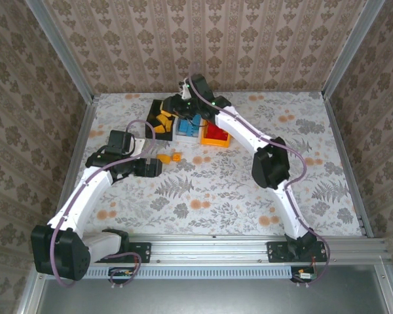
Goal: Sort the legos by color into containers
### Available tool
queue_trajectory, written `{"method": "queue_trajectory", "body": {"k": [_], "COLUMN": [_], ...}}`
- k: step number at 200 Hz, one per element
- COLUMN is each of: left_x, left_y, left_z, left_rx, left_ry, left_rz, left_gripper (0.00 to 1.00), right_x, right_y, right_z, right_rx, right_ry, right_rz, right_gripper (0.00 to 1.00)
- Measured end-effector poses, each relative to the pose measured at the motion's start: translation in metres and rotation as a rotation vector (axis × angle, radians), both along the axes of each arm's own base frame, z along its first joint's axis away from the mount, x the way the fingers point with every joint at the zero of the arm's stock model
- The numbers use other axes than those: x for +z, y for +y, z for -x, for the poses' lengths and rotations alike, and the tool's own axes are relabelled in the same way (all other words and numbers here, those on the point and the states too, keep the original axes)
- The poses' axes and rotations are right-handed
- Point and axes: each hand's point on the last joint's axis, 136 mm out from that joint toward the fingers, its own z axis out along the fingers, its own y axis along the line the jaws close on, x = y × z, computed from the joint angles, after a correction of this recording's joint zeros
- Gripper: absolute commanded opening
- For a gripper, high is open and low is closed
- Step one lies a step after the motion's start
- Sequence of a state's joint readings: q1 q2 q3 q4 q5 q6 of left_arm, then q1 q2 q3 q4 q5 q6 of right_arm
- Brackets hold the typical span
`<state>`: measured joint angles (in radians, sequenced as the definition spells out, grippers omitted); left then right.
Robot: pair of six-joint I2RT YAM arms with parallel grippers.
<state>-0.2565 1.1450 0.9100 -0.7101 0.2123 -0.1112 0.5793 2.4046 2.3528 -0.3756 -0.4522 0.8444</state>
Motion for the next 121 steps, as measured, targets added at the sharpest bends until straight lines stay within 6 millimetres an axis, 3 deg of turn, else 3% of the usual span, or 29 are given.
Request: {"method": "queue_trajectory", "body": {"k": [56, 86, 121], "left_x": [0.005, 0.005, 0.005], "left_y": [0.000, 0.000, 0.000], "left_z": [0.001, 0.001, 0.001], "left_rx": [0.000, 0.000, 0.000], "left_ry": [-0.017, -0.017, -0.017], "left_rz": [0.004, 0.004, 0.004], "left_gripper": [1.00, 1.00, 1.00], "right_x": [-0.051, -0.079, -0.081], "right_y": [0.013, 0.011, 0.008], "right_z": [-0.042, -0.055, -0.062], "right_rx": [-0.069, -0.113, -0.132], "right_ry": [-0.035, -0.044, -0.078], "right_rz": [0.022, 0.062, 0.084], "right_gripper": [0.39, 0.52, 0.58]}}
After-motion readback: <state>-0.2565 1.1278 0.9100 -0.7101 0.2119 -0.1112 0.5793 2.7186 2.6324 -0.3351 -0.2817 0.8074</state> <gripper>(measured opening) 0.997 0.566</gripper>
